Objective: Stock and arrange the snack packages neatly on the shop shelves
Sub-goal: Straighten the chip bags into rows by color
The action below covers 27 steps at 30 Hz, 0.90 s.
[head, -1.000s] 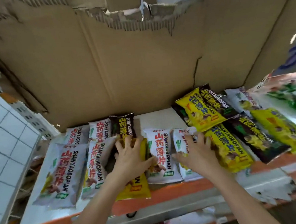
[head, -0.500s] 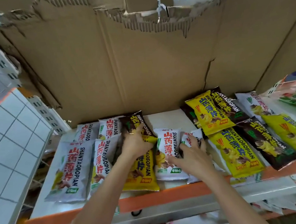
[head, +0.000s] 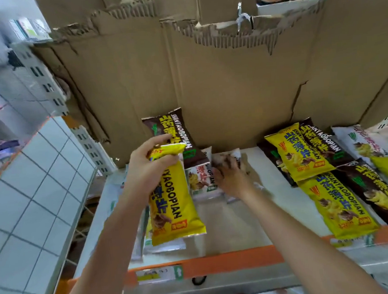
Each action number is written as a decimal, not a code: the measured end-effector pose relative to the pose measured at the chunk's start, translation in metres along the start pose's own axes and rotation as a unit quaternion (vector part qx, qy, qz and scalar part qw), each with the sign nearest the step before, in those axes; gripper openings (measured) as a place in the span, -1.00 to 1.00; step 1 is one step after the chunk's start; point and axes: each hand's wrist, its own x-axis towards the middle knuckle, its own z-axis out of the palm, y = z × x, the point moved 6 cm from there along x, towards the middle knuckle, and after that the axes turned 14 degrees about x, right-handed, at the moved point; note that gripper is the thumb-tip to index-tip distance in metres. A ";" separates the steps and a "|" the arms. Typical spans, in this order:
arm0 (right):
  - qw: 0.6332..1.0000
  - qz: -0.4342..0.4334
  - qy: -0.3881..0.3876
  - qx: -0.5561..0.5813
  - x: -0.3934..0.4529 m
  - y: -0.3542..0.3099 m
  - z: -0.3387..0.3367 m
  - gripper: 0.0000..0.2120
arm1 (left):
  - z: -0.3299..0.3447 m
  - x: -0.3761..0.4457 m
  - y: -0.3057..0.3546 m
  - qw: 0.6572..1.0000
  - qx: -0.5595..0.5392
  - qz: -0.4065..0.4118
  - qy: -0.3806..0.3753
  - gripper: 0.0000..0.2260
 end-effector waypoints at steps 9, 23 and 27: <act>0.974 0.025 0.224 0.034 -0.066 0.025 -0.032 -0.61 | 0.001 -0.007 -0.028 0.998 -0.031 -0.013 -0.049 -0.61; 0.934 0.005 0.262 0.242 -0.124 0.068 -0.077 -0.77 | 0.139 0.003 -0.005 0.985 0.034 0.038 -0.163 -0.66; 0.943 -0.004 0.260 0.206 -0.130 0.100 -0.120 -0.82 | 0.204 0.000 -0.019 0.975 0.166 0.051 -0.142 -0.66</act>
